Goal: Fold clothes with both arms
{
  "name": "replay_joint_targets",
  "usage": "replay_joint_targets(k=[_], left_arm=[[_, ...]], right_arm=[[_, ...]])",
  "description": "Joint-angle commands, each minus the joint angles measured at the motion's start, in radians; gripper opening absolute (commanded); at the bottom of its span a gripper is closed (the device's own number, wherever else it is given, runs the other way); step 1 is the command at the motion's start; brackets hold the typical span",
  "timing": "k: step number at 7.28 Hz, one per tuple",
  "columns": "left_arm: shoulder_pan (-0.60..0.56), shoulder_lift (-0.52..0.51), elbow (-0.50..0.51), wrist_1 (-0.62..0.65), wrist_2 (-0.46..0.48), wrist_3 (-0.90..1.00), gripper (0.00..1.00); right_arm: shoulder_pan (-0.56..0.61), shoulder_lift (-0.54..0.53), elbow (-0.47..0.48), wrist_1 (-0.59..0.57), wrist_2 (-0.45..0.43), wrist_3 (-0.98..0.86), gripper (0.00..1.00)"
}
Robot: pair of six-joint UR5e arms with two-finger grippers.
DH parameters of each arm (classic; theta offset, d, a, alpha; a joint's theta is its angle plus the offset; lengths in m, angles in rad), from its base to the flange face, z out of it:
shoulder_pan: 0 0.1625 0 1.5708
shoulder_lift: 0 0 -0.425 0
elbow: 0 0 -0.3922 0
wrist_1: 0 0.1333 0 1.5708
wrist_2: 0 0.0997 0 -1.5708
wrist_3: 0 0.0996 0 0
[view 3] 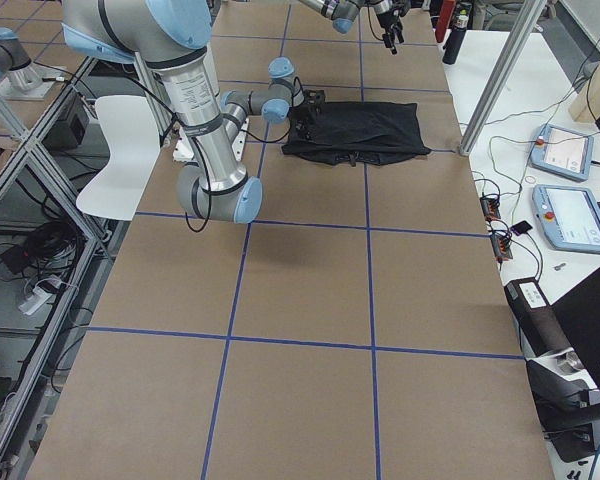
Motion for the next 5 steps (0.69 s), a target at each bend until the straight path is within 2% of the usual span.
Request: replay_joint_targets(k=[1,2,3,4,5], left_arm=[[0.000,0.000,0.000,0.000,0.000,0.001,1.00],[0.000,0.000,0.002,0.000,0.000,0.001,1.00],[0.000,0.000,0.002,0.000,0.000,0.001,1.00],[0.000,0.000,0.002,0.000,0.000,0.001,1.00],[0.002,0.000,0.003,0.000,0.000,0.001,1.00]], right_arm=[[-0.030,-0.022,-0.002,-0.003,-0.004,0.003,0.47],[-0.032,-0.026,-0.003,-0.003,-0.004,0.003,0.41],[-0.033,-0.027,-0.011,-0.002,-0.004,0.003,0.41],[-0.032,-0.024,-0.011,-0.002,-0.004,0.002,0.23],[-0.030,-0.023,-0.005,-0.002,-0.004,-0.003,0.00]])
